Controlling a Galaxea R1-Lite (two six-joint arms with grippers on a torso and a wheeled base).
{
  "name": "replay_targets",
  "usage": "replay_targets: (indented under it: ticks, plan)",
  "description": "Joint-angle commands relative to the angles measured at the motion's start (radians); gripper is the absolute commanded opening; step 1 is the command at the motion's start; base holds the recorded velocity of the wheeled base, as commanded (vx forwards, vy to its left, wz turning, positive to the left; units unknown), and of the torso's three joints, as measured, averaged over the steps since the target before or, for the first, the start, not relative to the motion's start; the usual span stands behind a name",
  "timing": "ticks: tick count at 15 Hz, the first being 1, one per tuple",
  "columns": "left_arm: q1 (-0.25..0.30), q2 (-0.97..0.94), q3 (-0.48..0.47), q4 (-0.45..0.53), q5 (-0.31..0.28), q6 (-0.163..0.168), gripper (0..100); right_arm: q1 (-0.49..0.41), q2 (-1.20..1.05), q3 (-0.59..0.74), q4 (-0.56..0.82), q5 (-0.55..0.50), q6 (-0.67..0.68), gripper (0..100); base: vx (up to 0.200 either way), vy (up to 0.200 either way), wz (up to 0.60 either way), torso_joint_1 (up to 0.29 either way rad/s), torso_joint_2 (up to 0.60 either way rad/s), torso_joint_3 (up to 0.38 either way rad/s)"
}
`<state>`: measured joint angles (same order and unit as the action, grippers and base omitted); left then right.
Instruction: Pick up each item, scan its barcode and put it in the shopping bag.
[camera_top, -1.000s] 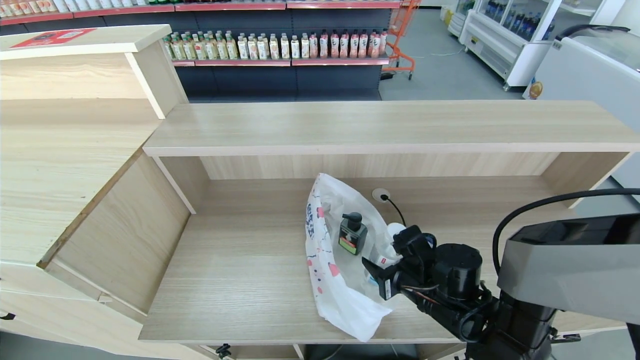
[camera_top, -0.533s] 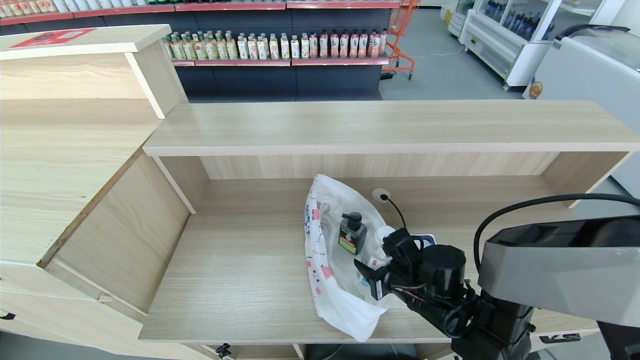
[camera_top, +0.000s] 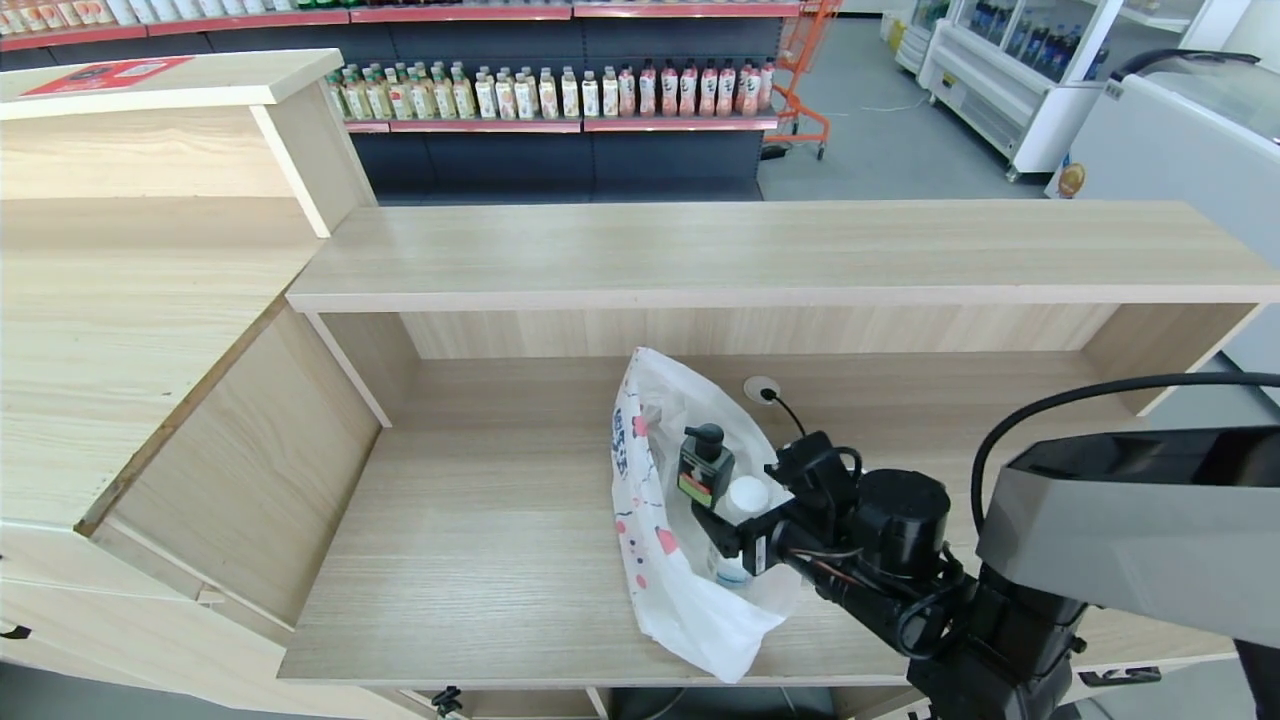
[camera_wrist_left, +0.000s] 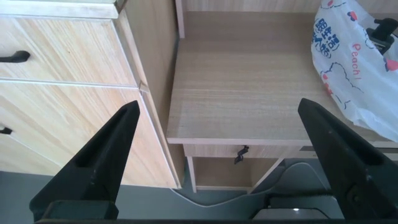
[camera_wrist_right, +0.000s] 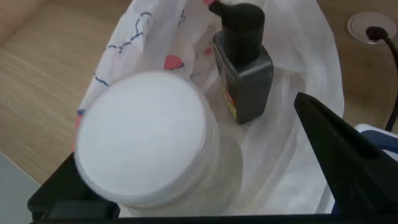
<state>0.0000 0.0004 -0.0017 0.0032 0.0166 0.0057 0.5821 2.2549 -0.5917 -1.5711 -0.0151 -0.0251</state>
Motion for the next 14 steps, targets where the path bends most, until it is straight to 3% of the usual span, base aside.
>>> replay_targets:
  ticks: [1,8,12,14]
  plan:
    - [0.0,0.0,0.0,0.0,0.0,0.0,100,-0.03,-0.126,0.036,0.0,0.012,0.024,100,0.0,0.0,0.0,0.0,0.0,0.0]
    - [0.0,0.0,0.0,0.0,0.0,-0.001,100,-0.163,-0.437,0.314,0.011,0.021,0.002,100,0.0,0.0,0.0,0.0,0.0,0.0]
    - [0.0,0.0,0.0,0.0,0.0,0.0,100,-0.203,-0.656,0.452,0.138,-0.003,-0.007,100,0.0,0.0,0.0,0.0,0.0,0.0]
    - [0.0,0.0,0.0,0.0,0.0,-0.001,100,-0.249,-0.821,0.517,0.261,-0.069,-0.009,100,0.0,0.0,0.0,0.0,0.0,0.0]
